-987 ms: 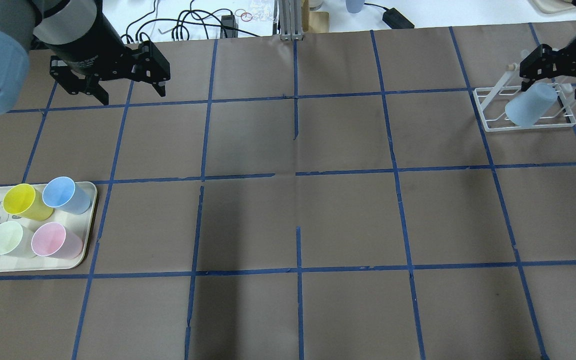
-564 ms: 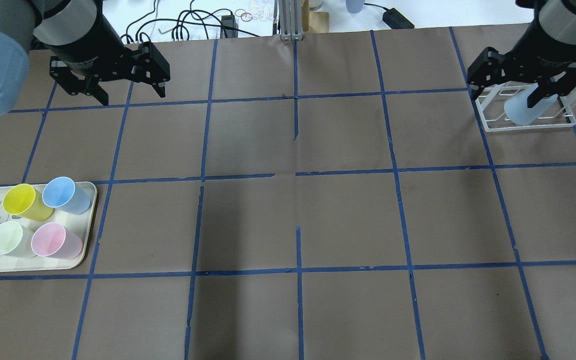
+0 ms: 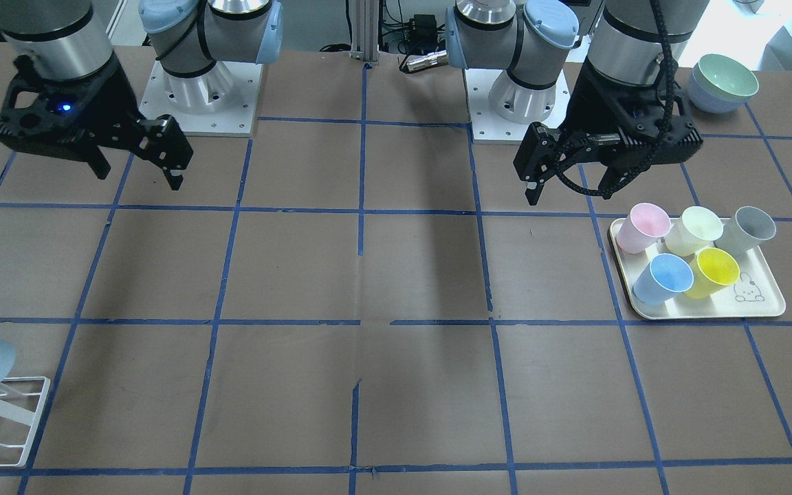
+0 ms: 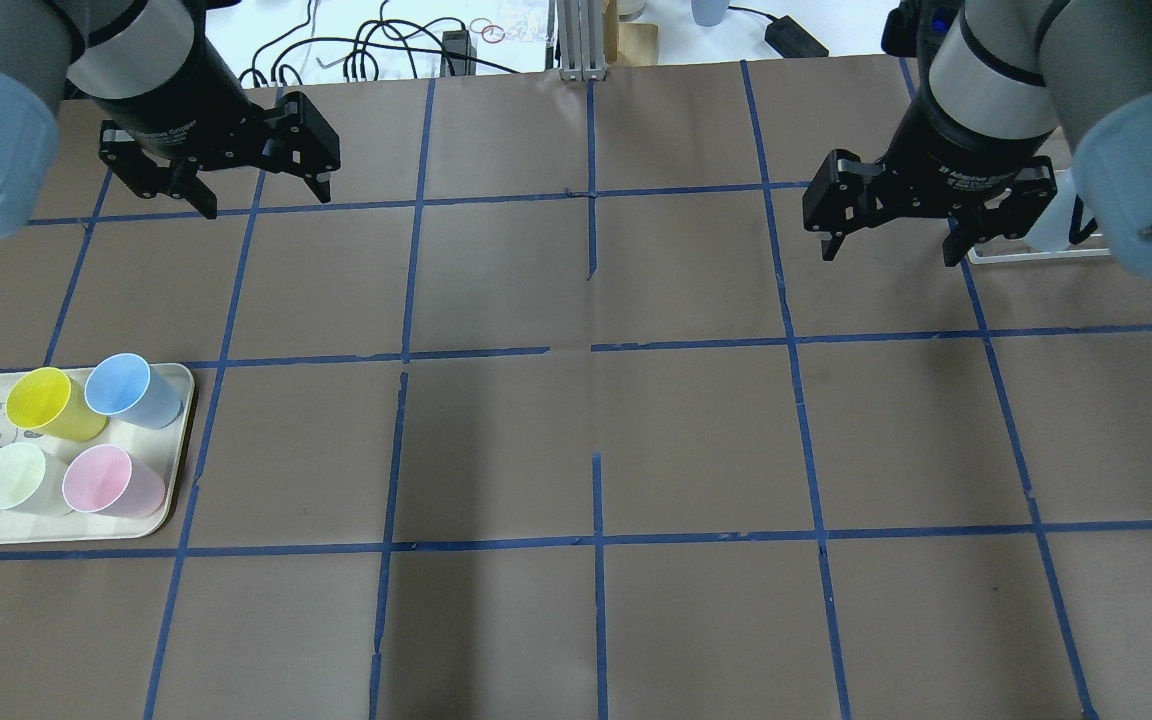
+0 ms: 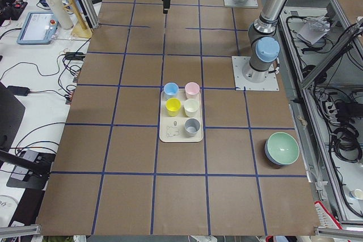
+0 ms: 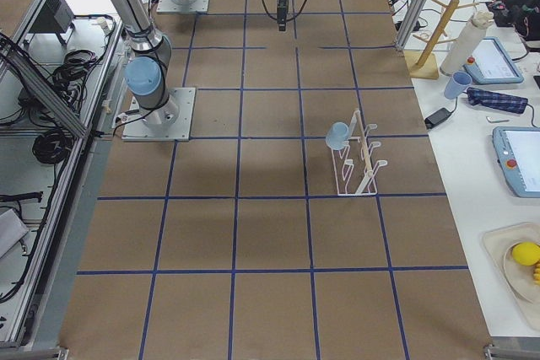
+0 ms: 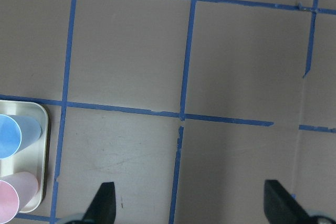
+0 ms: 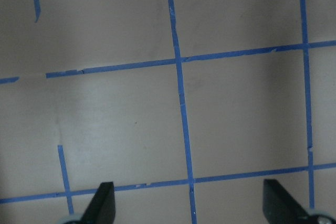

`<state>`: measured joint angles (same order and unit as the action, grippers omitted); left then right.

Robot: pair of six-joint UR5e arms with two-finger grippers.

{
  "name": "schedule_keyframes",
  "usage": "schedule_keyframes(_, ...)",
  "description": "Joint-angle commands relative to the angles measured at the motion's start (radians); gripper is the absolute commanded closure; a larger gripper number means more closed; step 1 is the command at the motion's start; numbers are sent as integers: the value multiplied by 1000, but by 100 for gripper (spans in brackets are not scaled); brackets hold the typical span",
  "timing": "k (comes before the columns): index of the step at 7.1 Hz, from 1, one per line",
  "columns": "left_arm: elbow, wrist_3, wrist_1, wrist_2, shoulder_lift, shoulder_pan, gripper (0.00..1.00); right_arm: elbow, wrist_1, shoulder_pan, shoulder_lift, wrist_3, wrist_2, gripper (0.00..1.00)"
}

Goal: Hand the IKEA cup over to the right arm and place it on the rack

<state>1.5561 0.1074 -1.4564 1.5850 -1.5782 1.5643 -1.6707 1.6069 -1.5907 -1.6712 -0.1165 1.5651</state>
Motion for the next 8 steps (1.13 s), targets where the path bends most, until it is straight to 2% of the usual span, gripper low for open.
schedule_keyframes(1,-14,0,-42,0,-16,3,0,-12,-100,-11,-39,11,-30,0)
schedule_keyframes(3,-13,-2,-42,0,-9,5,0,-38,-78,6,-41,87,-27,0)
schedule_keyframes(8,-14,-2,-41,0,-2,3,0,-37,-91,51,-44,72,-8,0)
